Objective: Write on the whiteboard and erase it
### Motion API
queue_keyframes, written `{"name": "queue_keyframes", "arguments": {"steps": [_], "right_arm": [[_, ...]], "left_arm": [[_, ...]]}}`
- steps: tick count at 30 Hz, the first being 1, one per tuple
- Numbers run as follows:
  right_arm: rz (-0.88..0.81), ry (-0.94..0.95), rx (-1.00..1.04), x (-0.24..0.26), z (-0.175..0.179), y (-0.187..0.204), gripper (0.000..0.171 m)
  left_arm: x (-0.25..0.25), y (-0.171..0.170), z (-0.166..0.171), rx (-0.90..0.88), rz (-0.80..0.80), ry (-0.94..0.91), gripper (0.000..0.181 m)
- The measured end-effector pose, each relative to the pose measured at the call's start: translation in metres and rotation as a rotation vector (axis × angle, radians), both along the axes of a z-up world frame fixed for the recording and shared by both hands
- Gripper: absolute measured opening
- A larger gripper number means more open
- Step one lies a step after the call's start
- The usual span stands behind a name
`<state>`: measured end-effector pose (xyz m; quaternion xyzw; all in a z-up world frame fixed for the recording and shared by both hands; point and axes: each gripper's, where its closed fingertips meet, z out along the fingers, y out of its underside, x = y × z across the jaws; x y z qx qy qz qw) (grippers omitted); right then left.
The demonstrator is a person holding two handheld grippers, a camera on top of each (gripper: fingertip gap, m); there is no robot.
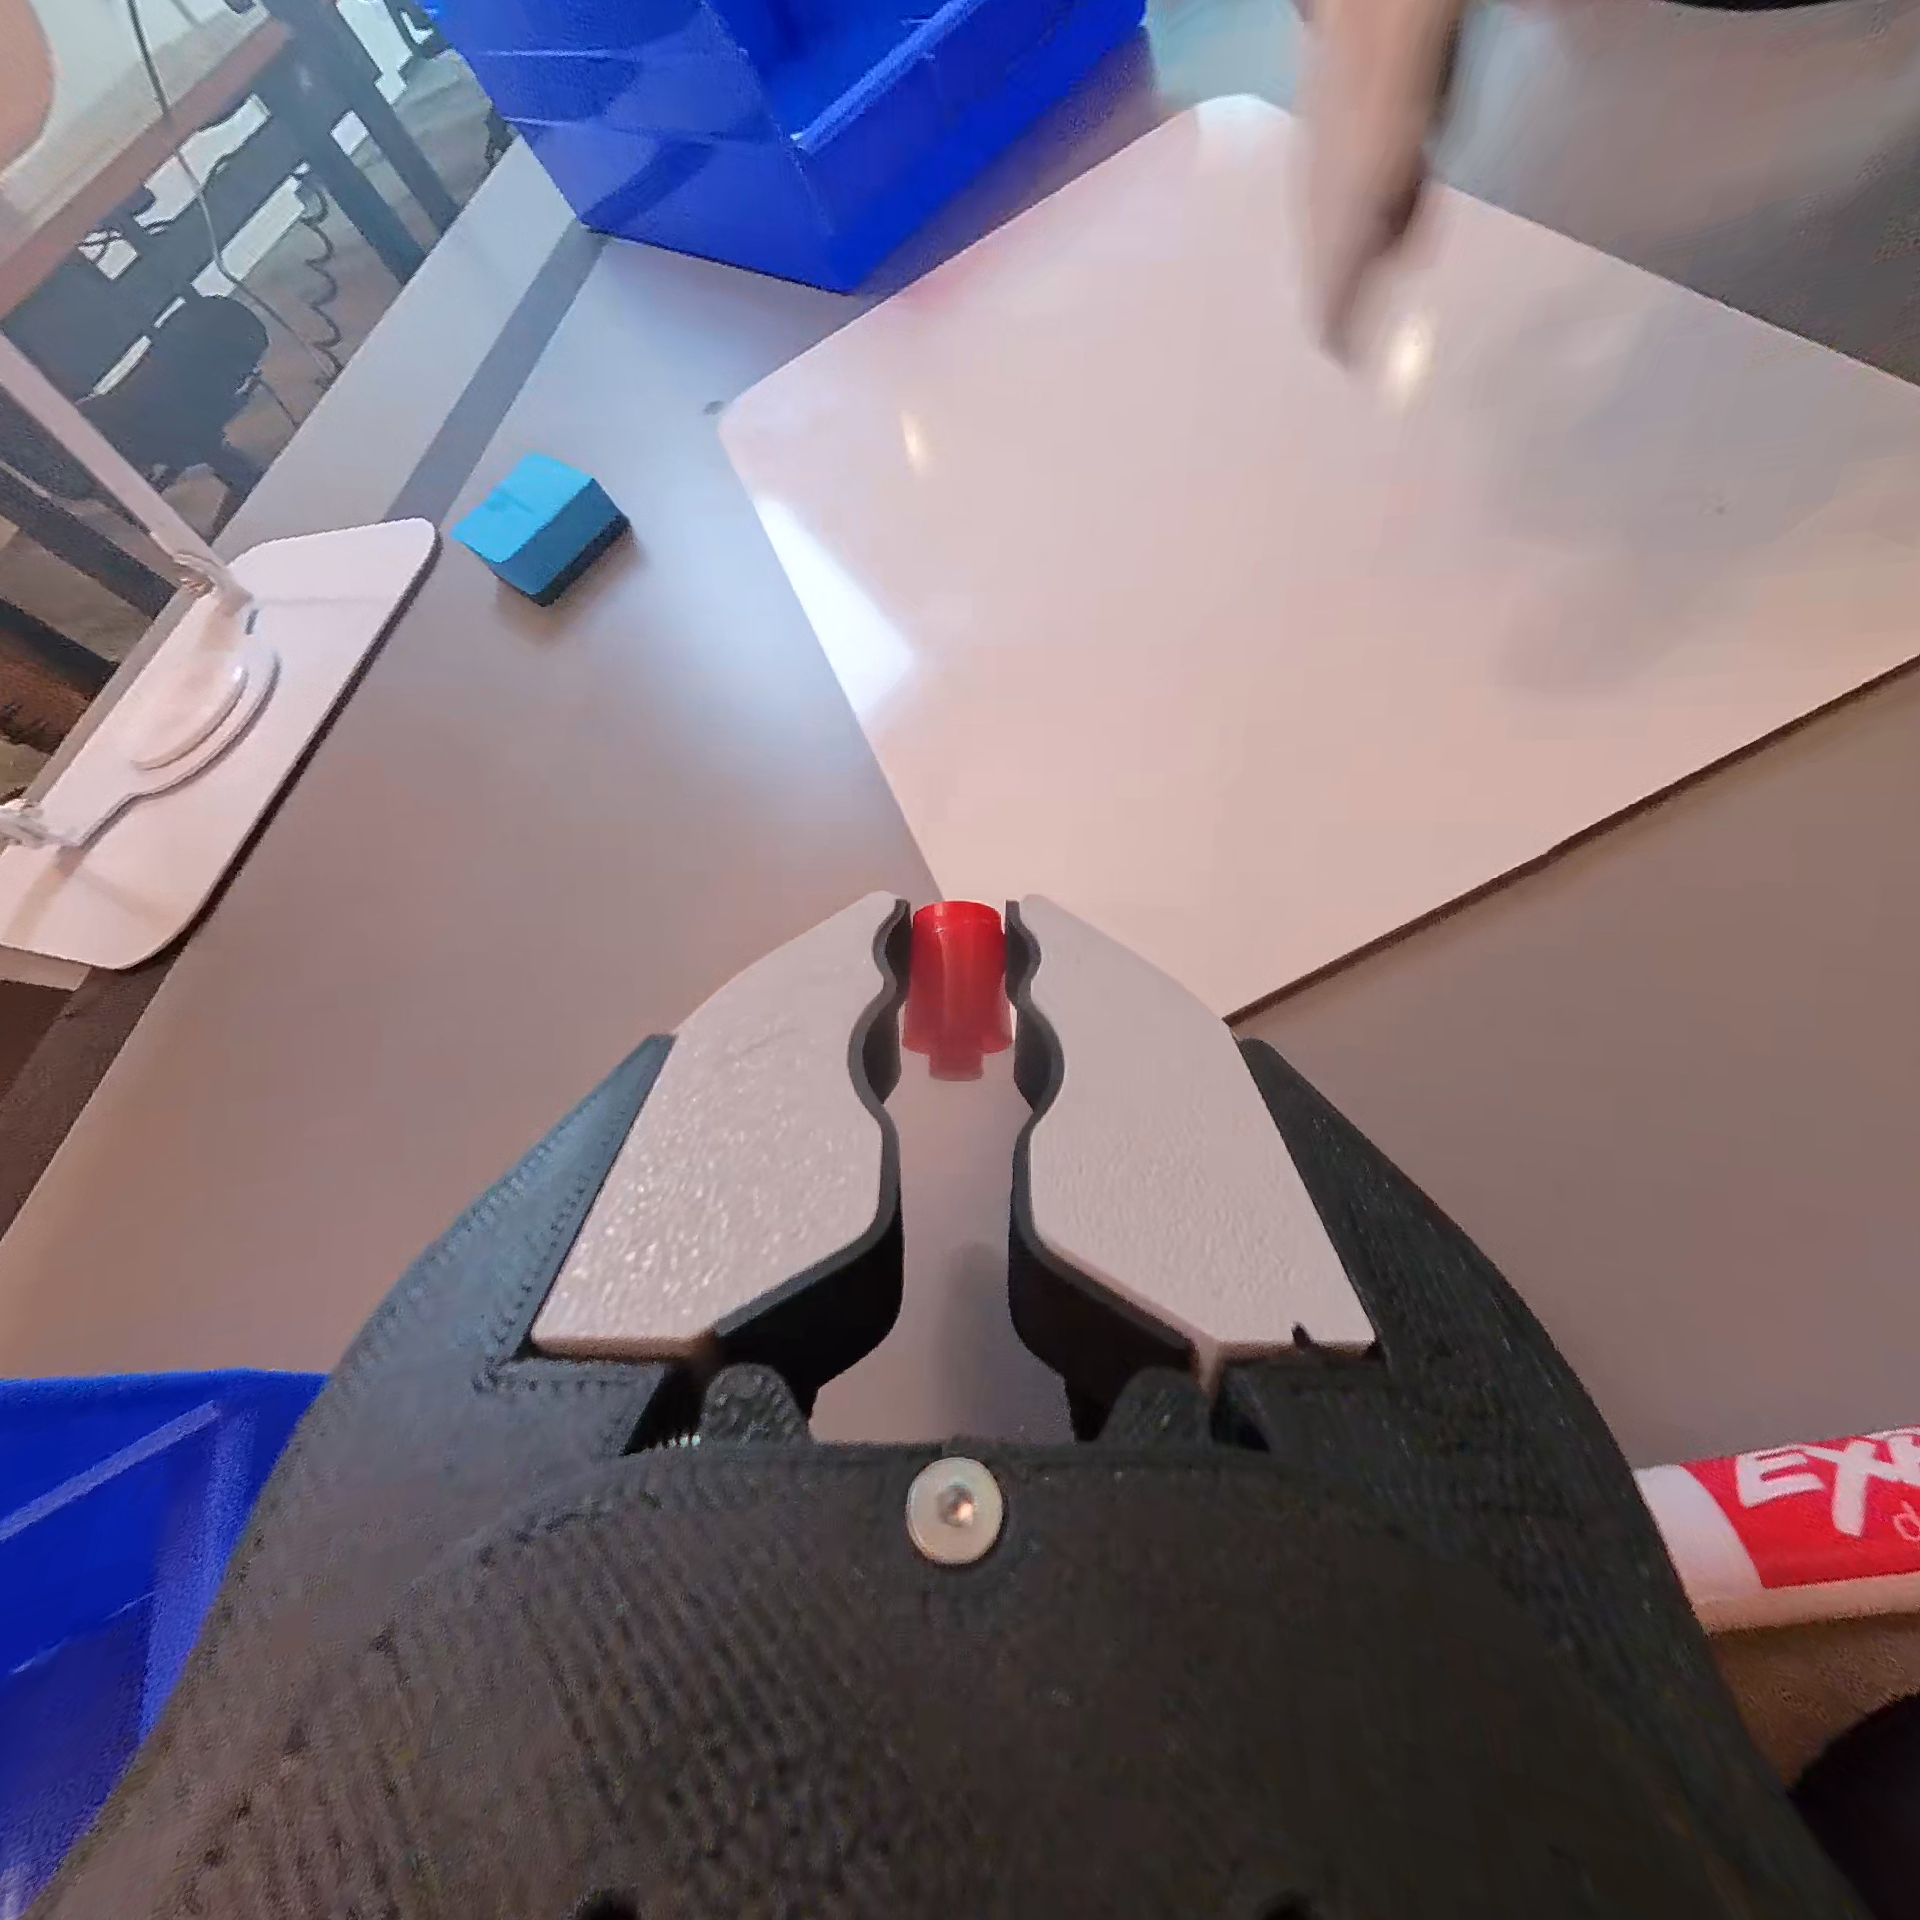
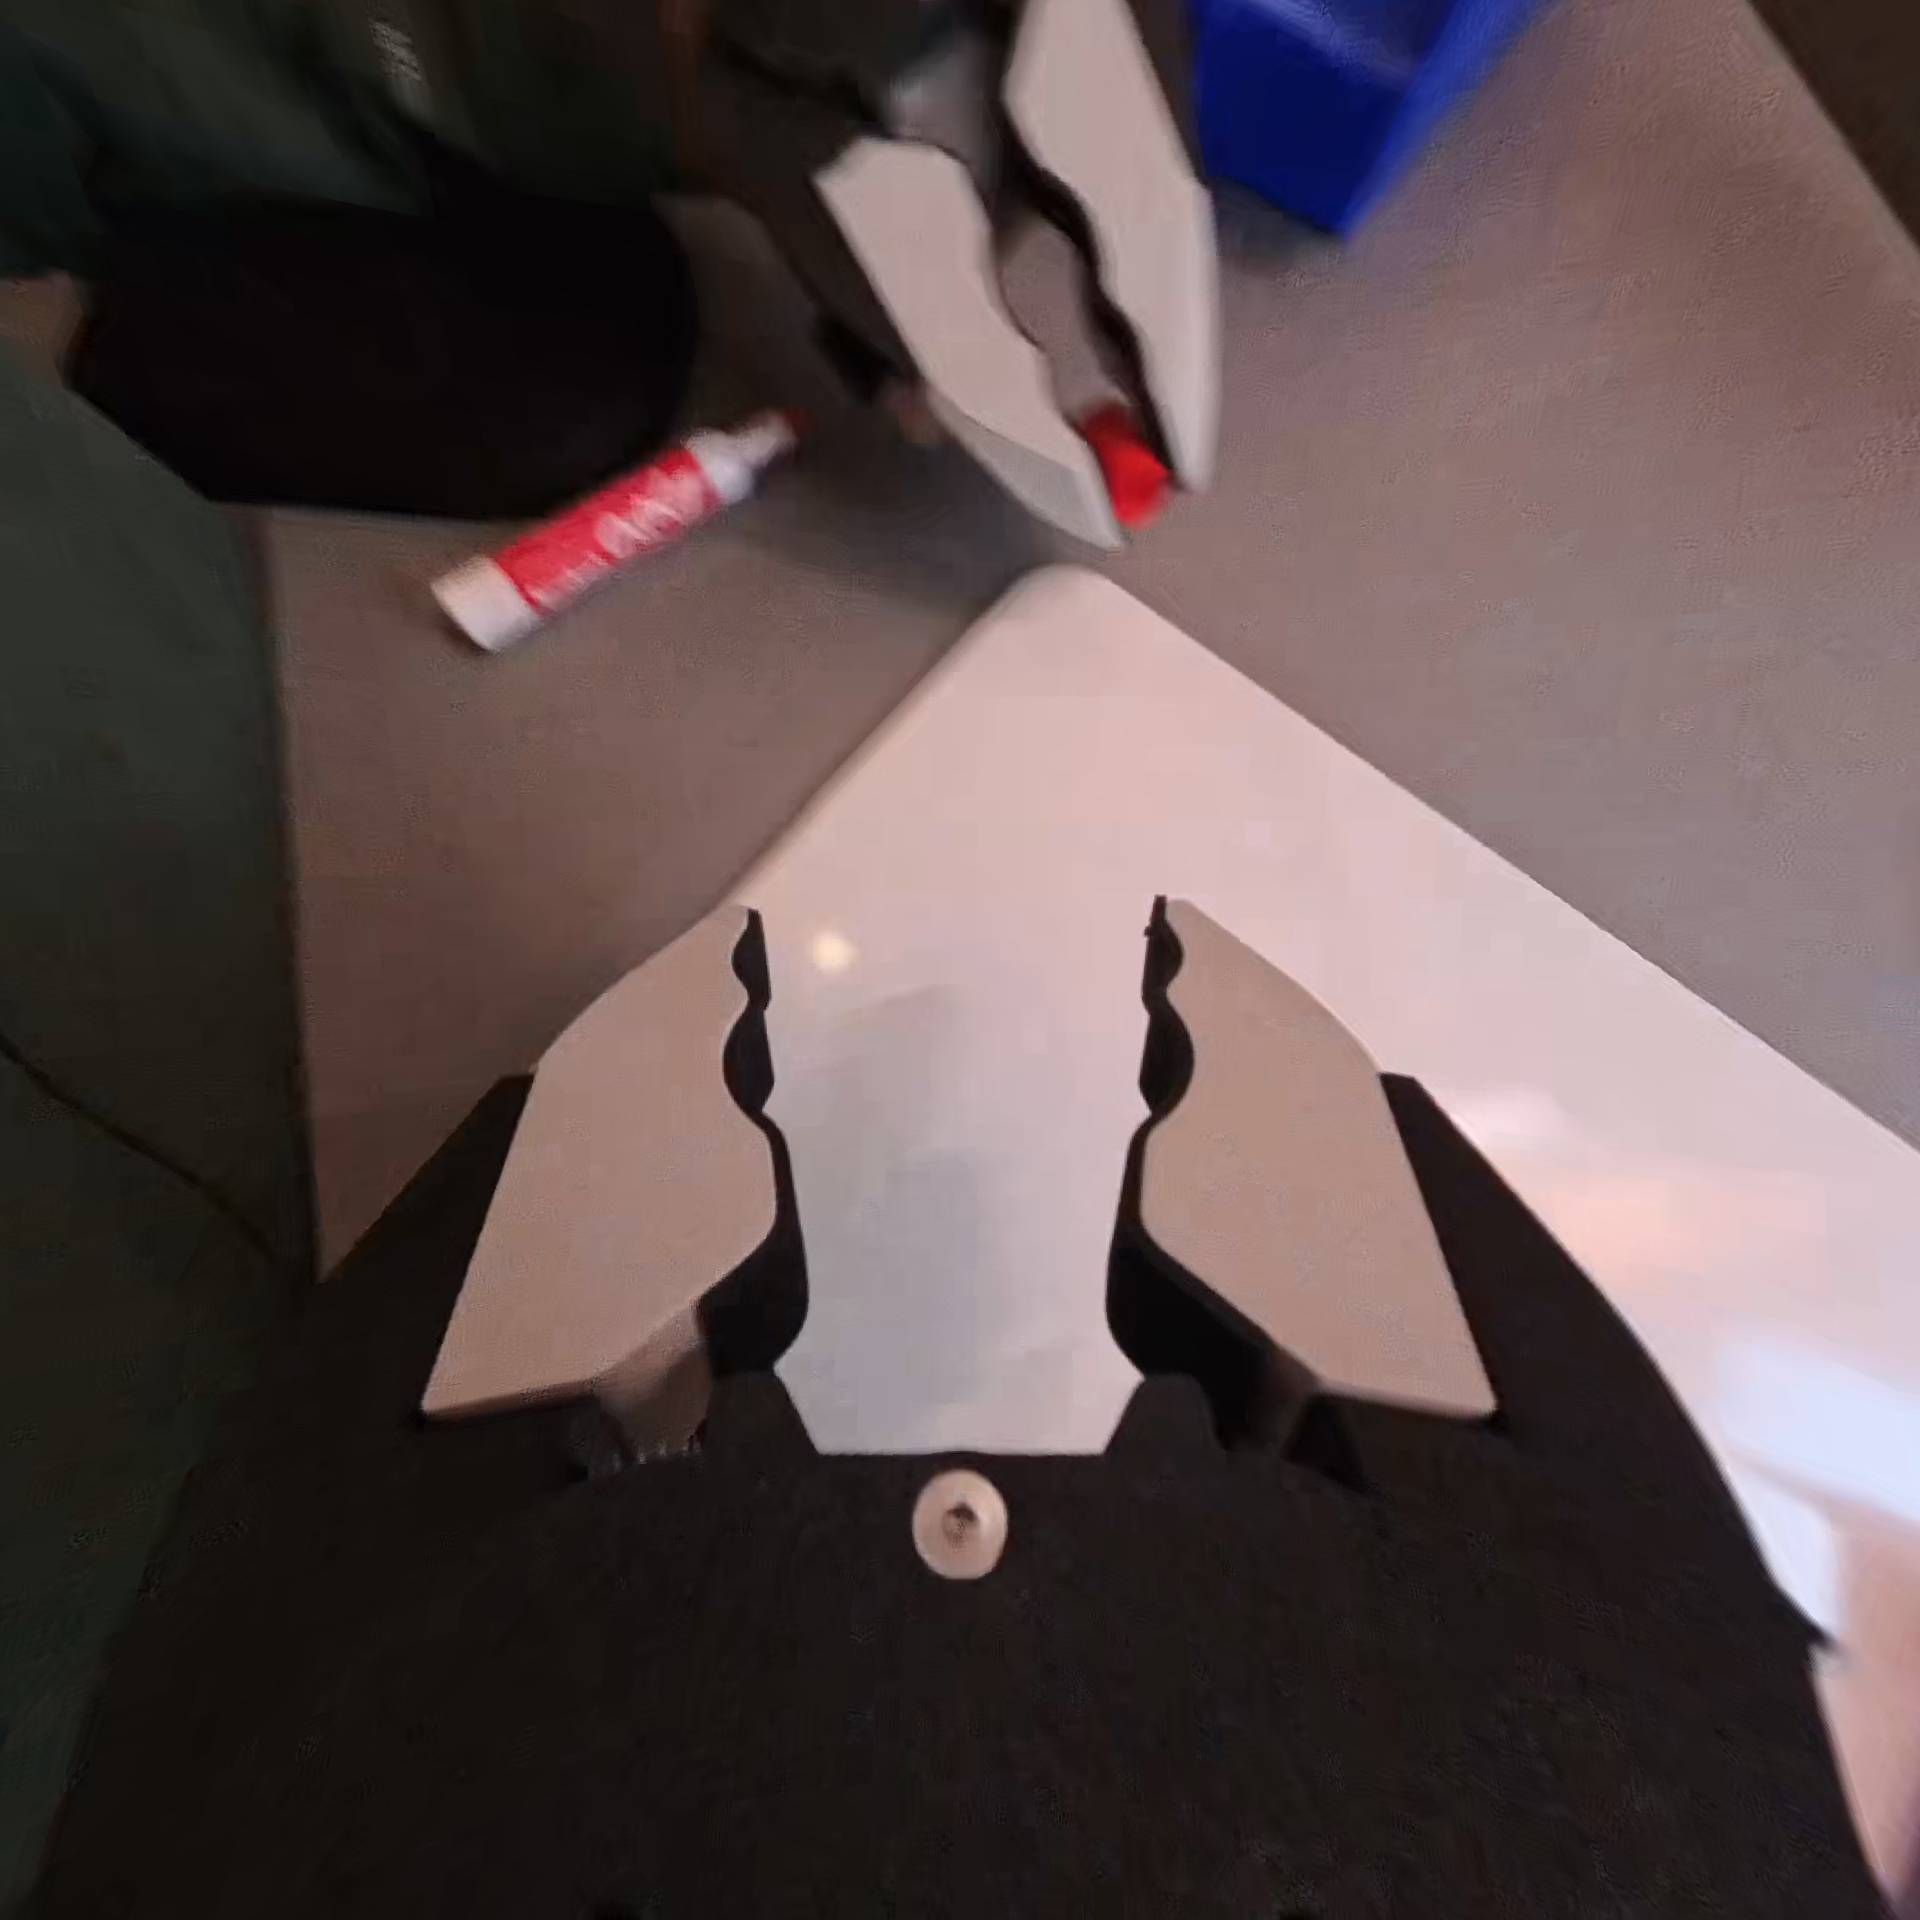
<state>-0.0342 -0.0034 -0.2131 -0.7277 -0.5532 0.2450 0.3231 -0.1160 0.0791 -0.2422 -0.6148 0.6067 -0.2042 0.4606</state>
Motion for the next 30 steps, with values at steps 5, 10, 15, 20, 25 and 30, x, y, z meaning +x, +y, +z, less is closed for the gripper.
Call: {"name": "queue_keyframes", "arguments": {"steps": [5,10,15,20,25,30], "right_arm": [[0.099,0.091,-0.086,-0.1,-0.04,-0.081,0.069],[0.007,0.015,0.007,-0.133,-0.056,-0.085,0.062],[-0.013,-0.11,0.182,-0.132,-0.064,-0.07,0.028],[0.058,-0.143,0.187,-0.113,-0.063,-0.064,0.021],[0.078,-0.06,0.114,-0.083,-0.044,-0.055,0.02],[0.093,0.055,0.054,-0.044,-0.029,-0.044,0.02]], "left_arm": [[-0.004,-0.001,0.002,0.007,-0.008,-0.005,0.017],[-0.002,-0.007,0.001,0.018,-0.026,0.001,0.017],[-0.001,-0.01,0.003,0.021,-0.038,0.001,0.017],[-0.001,-0.016,0.006,-0.013,-0.082,-0.021,0.017],[0.002,-0.03,0.013,-0.052,-0.165,-0.058,0.017],[0.008,-0.052,0.009,-0.067,-0.276,-0.048,0.017]]}}
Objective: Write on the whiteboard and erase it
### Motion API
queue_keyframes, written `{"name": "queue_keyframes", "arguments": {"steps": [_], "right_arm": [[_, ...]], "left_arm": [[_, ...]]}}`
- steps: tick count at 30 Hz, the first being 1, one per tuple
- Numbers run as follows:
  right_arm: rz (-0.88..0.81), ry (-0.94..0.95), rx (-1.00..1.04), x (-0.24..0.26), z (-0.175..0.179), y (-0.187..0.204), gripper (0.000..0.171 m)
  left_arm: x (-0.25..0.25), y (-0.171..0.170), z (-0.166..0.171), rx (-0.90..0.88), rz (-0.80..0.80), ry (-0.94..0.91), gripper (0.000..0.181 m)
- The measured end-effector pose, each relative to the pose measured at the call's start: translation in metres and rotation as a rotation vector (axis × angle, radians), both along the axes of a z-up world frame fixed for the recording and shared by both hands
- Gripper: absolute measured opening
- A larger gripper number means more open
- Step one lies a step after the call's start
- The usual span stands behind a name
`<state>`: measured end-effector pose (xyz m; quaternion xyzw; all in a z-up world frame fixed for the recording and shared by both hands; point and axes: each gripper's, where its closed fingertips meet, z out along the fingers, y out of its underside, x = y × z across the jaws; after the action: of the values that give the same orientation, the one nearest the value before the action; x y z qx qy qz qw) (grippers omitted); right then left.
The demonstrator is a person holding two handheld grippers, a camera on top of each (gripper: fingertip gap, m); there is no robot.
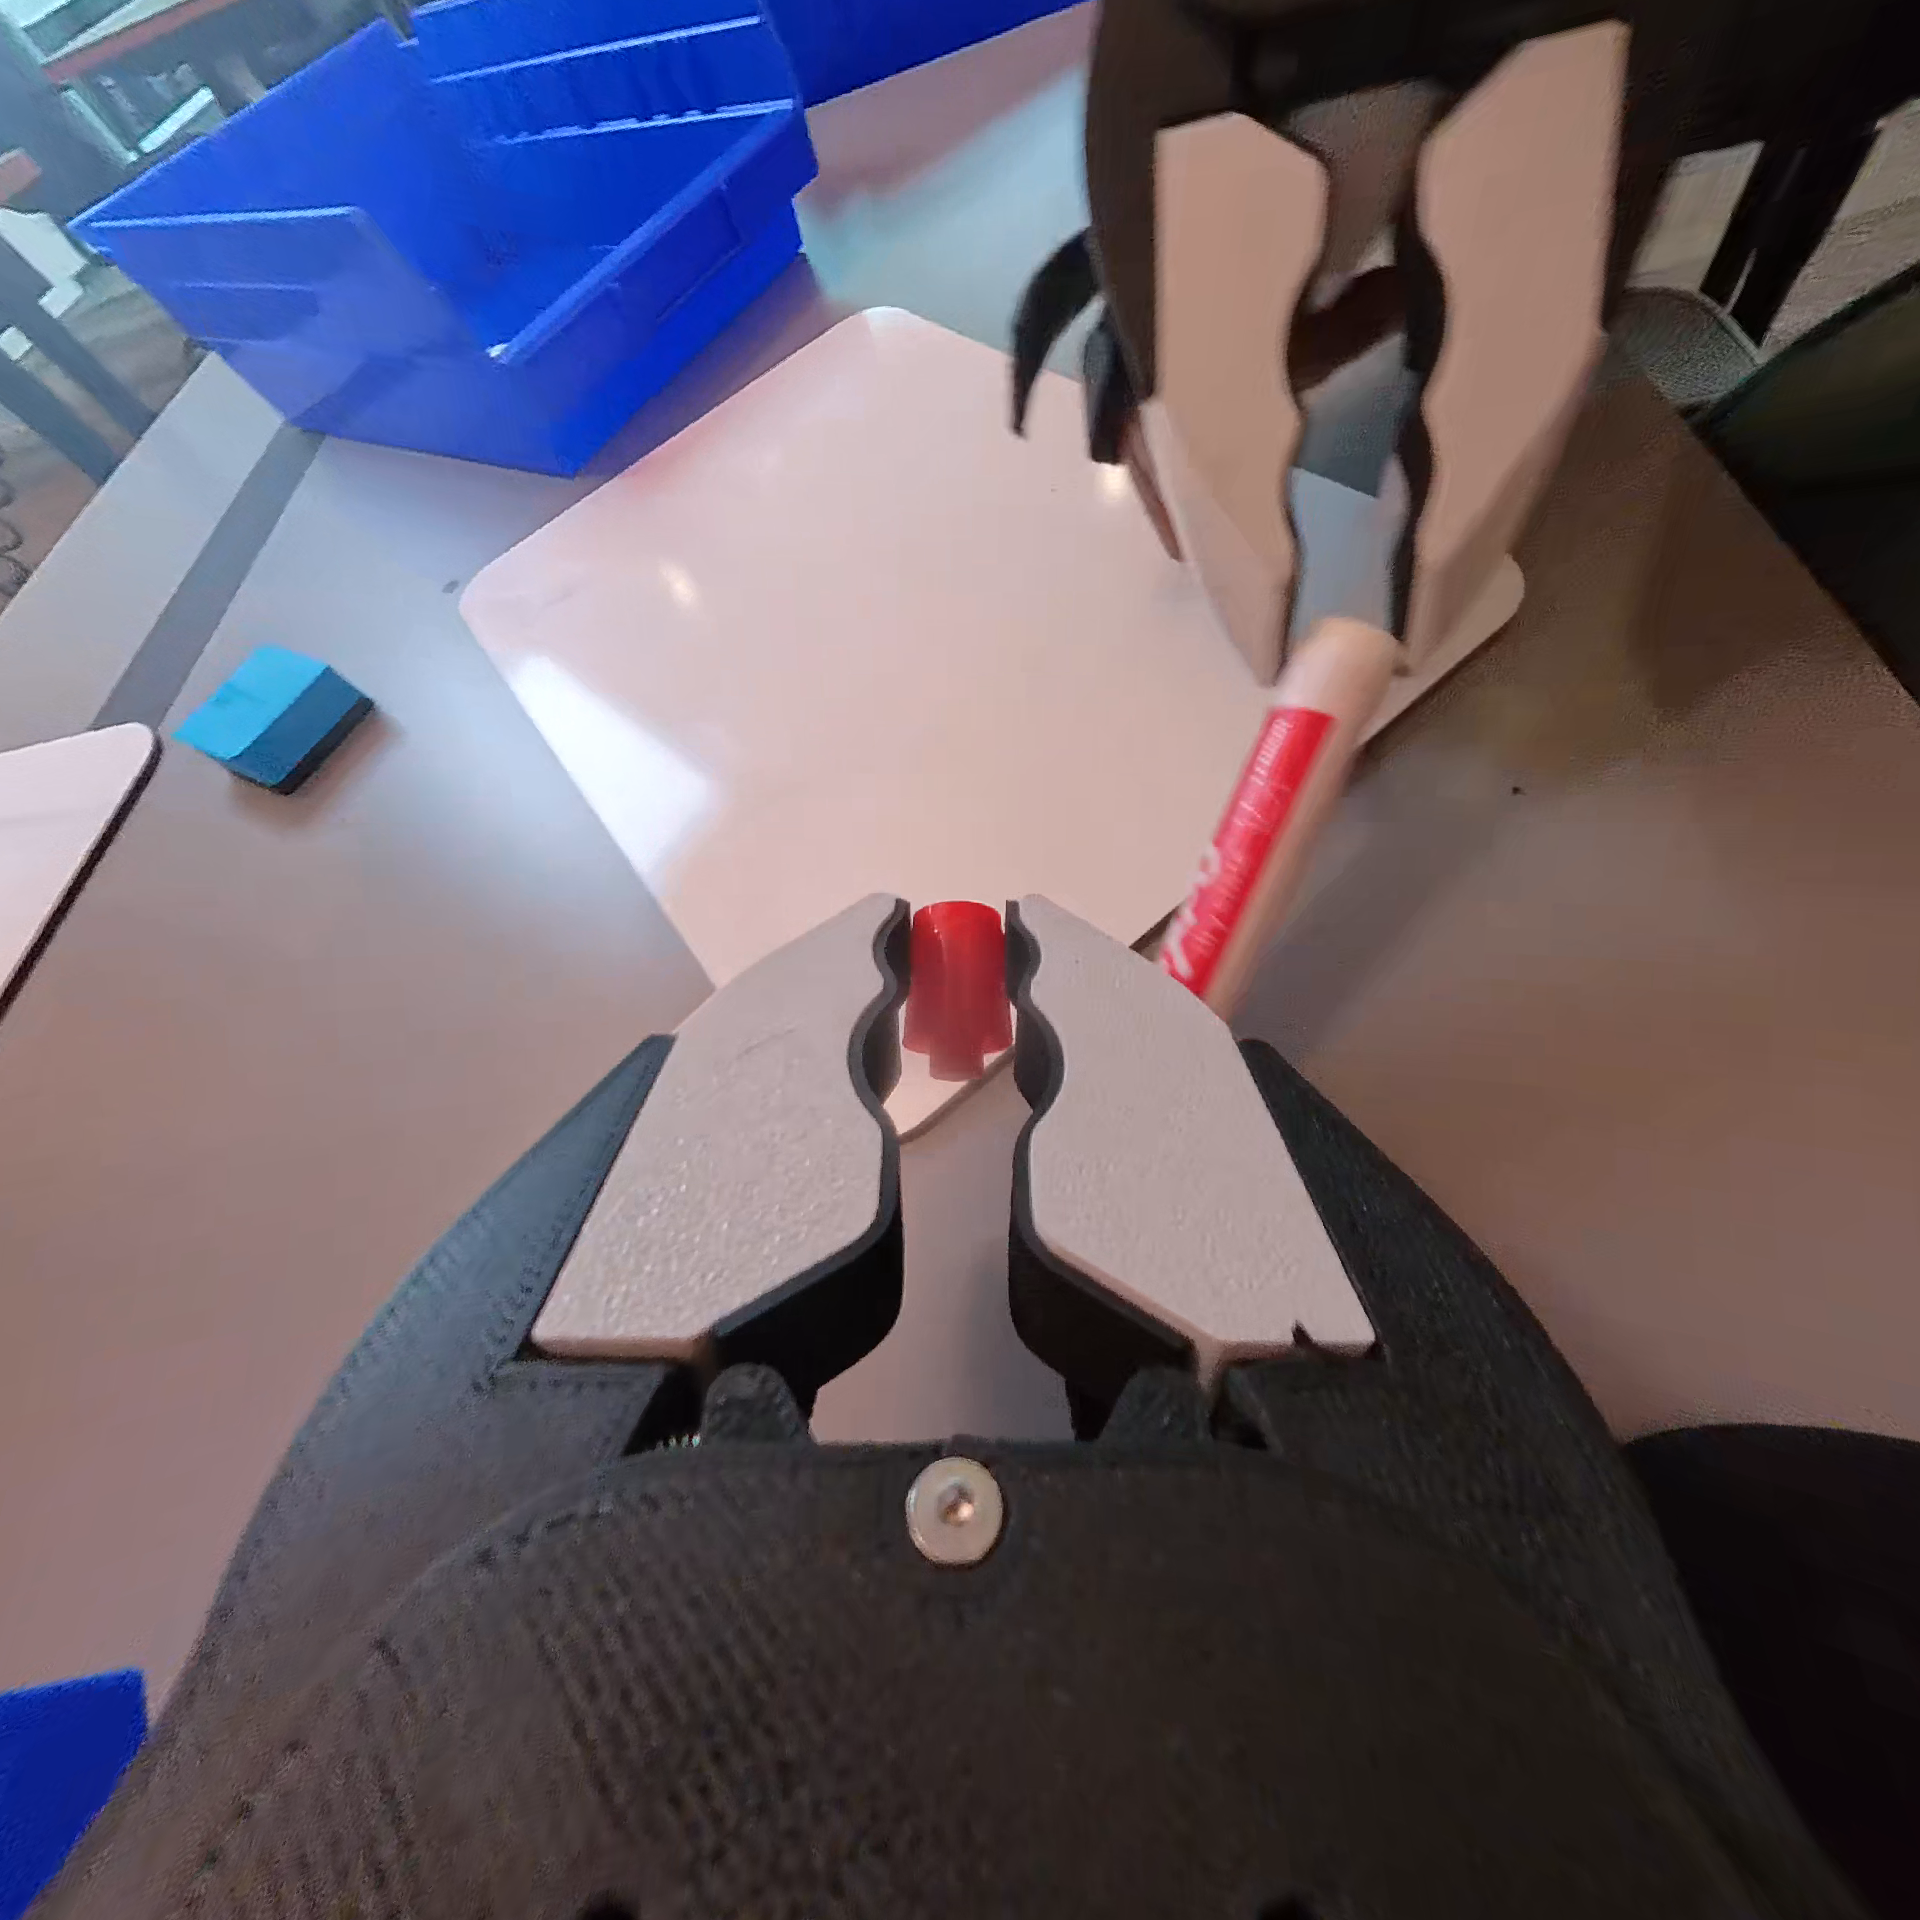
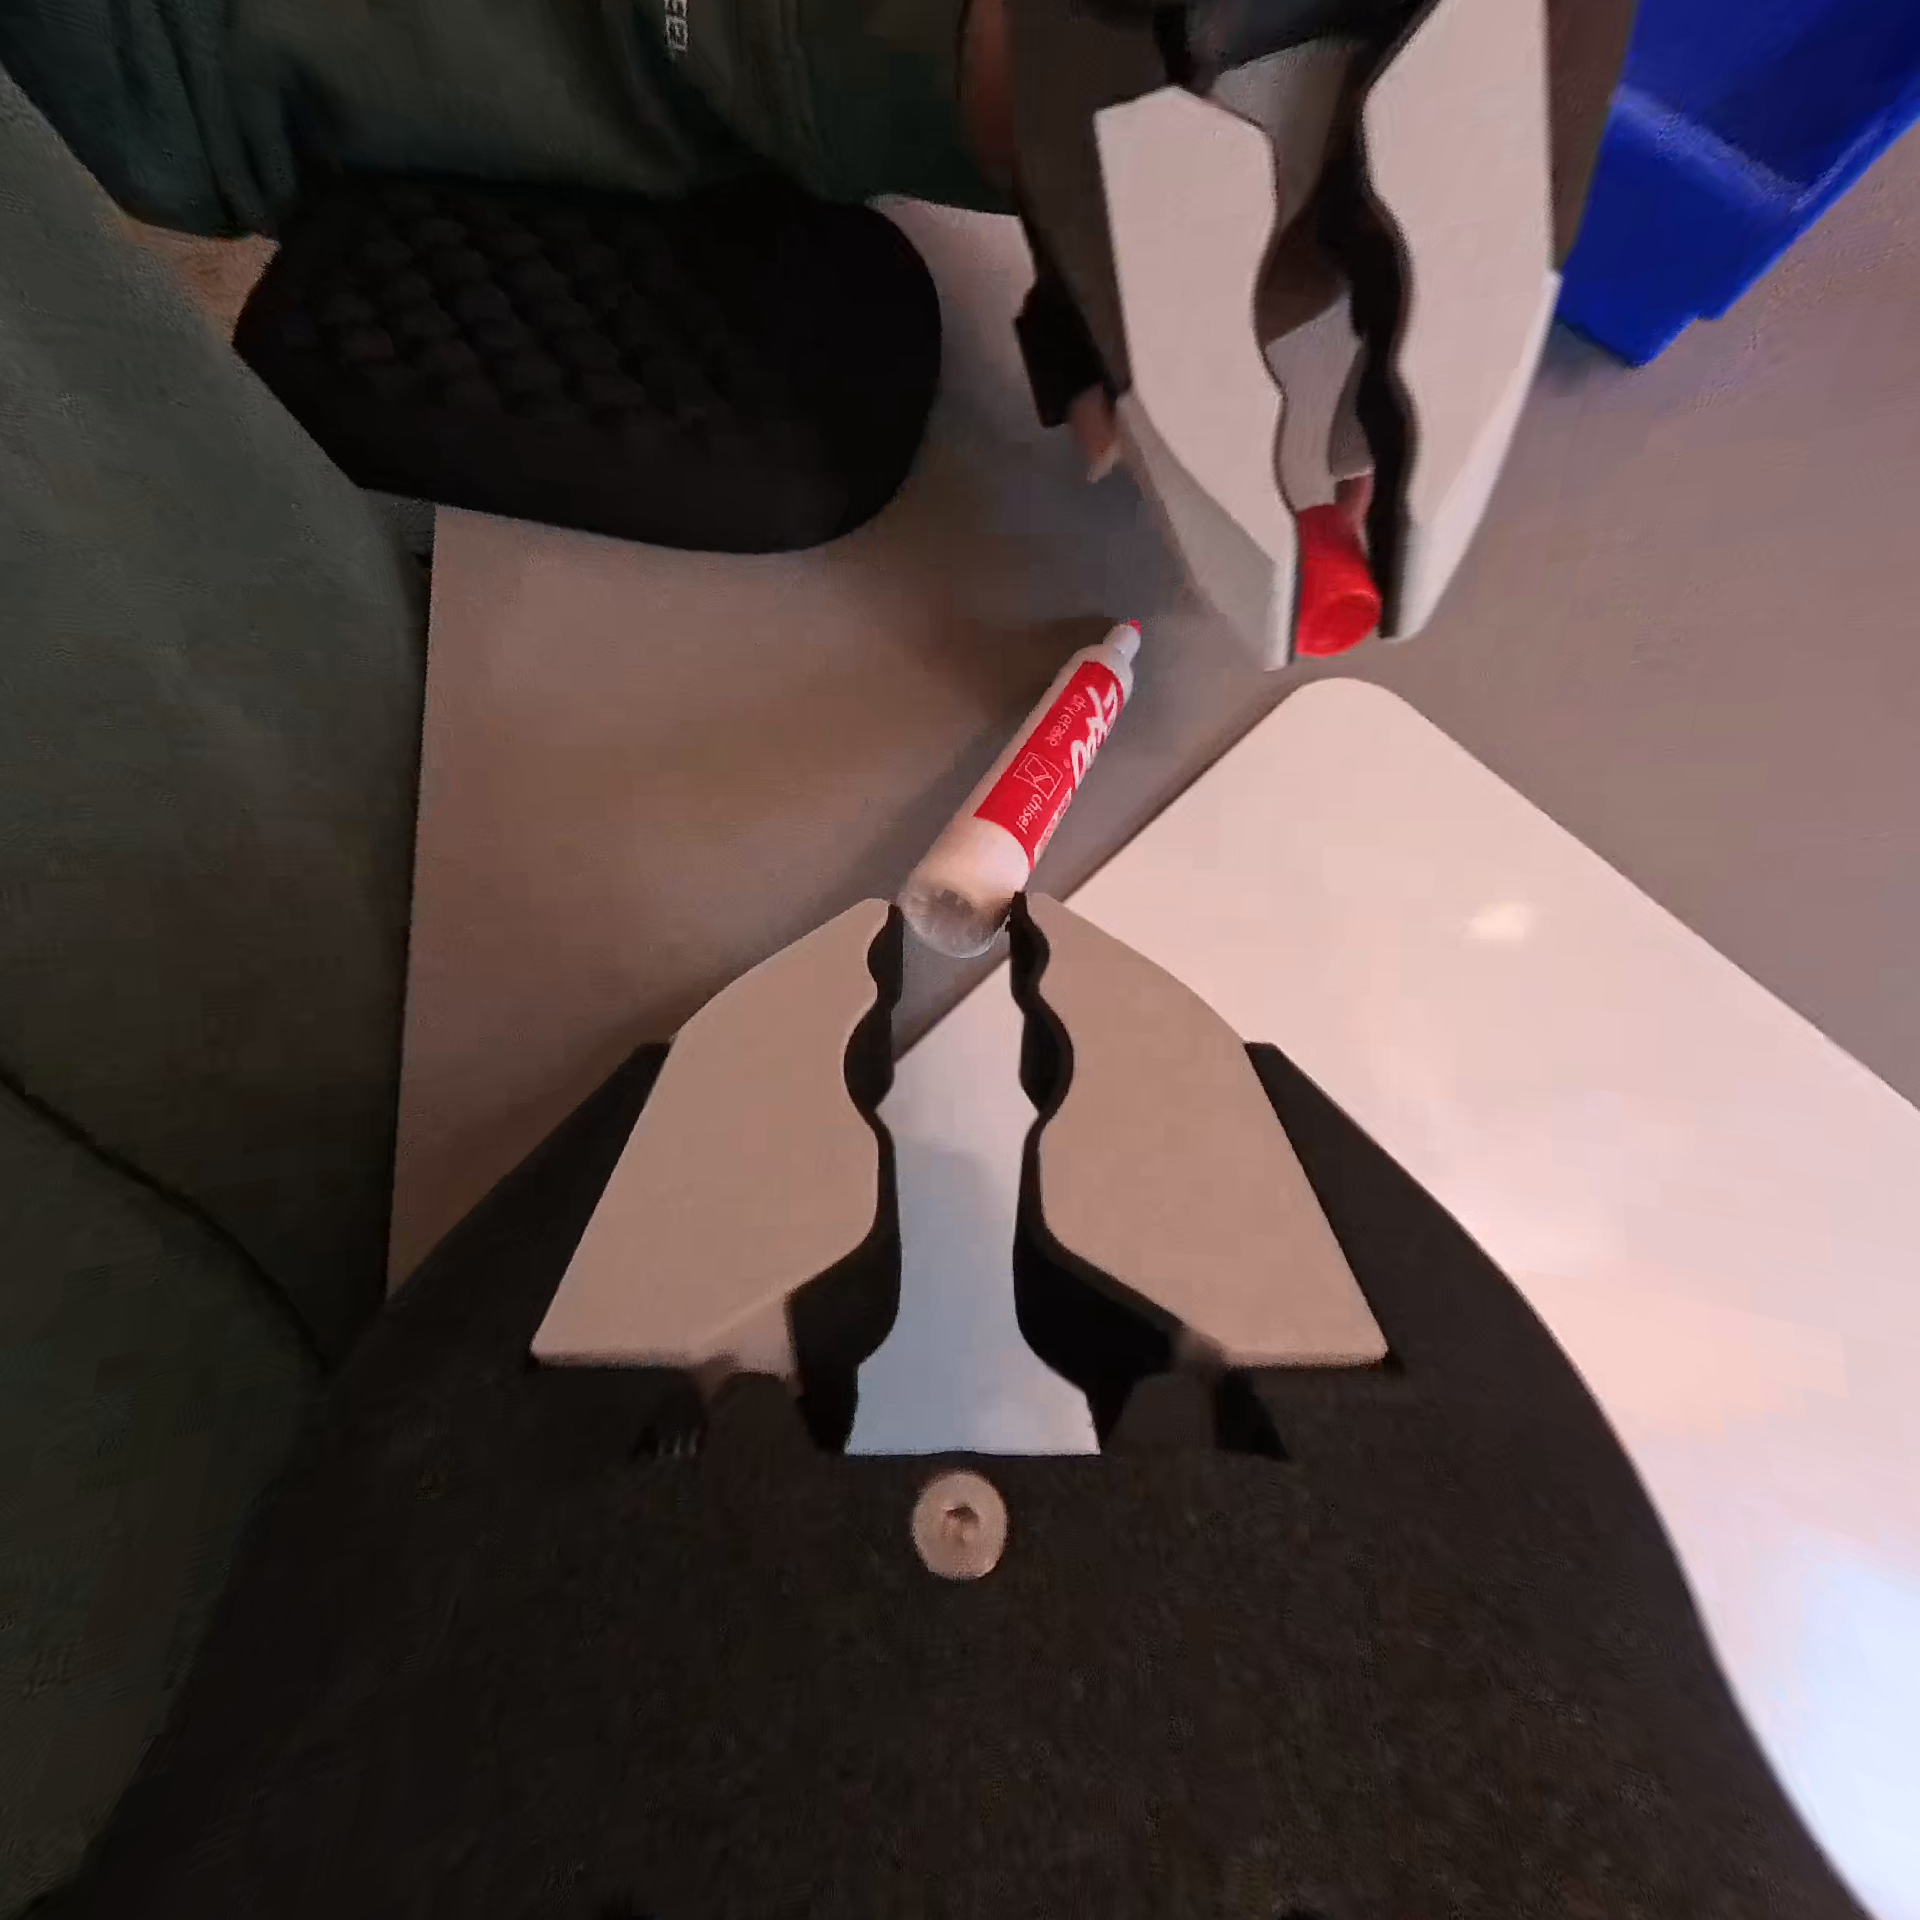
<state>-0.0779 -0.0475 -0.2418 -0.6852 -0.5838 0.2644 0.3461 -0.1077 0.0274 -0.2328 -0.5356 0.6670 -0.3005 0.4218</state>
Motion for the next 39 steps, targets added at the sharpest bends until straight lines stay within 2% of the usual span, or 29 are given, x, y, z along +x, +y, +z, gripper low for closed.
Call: {"name": "queue_keyframes", "arguments": {"steps": [3,11,17,19,22,25,27,33,39], "right_arm": [[-0.009,0.036,-0.043,0.021,-0.001,0.009,0.02],[-0.037,-0.092,0.047,0.059,-0.026,0.035,0.021],[-0.145,-0.131,0.07,0.066,-0.031,0.048,0.052],[-0.203,-0.12,0.098,0.061,-0.03,0.054,0.056],[-0.266,-0.112,0.116,0.056,-0.03,0.071,0.047],[-0.278,-0.11,0.043,0.056,-0.033,0.083,0.034],[-0.279,-0.144,0.068,0.058,-0.033,0.089,0.019],[-0.164,-0.173,0.109,0.059,-0.026,0.08,0.019],[-0.101,-0.119,0.097,0.062,-0.011,0.067,0.019]], "left_arm": [[0.002,-0.004,-0.004,-0.007,-0.013,0.014,0.017],[0.001,0.001,-0.014,-0.009,0.013,0.058,0.017],[0.0,0.005,-0.023,0.002,0.033,0.096,0.017],[0.001,0.005,-0.024,-0.003,0.031,0.096,0.017],[0.002,0.004,-0.025,-0.007,0.028,0.095,0.017],[0.001,0.005,-0.025,0.001,0.035,0.098,0.017],[0.001,0.007,-0.023,0.006,0.044,0.091,0.017],[0.001,0.01,-0.022,0.014,0.064,0.09,0.017],[0.002,0.009,-0.027,0.028,0.064,0.114,0.017]]}}
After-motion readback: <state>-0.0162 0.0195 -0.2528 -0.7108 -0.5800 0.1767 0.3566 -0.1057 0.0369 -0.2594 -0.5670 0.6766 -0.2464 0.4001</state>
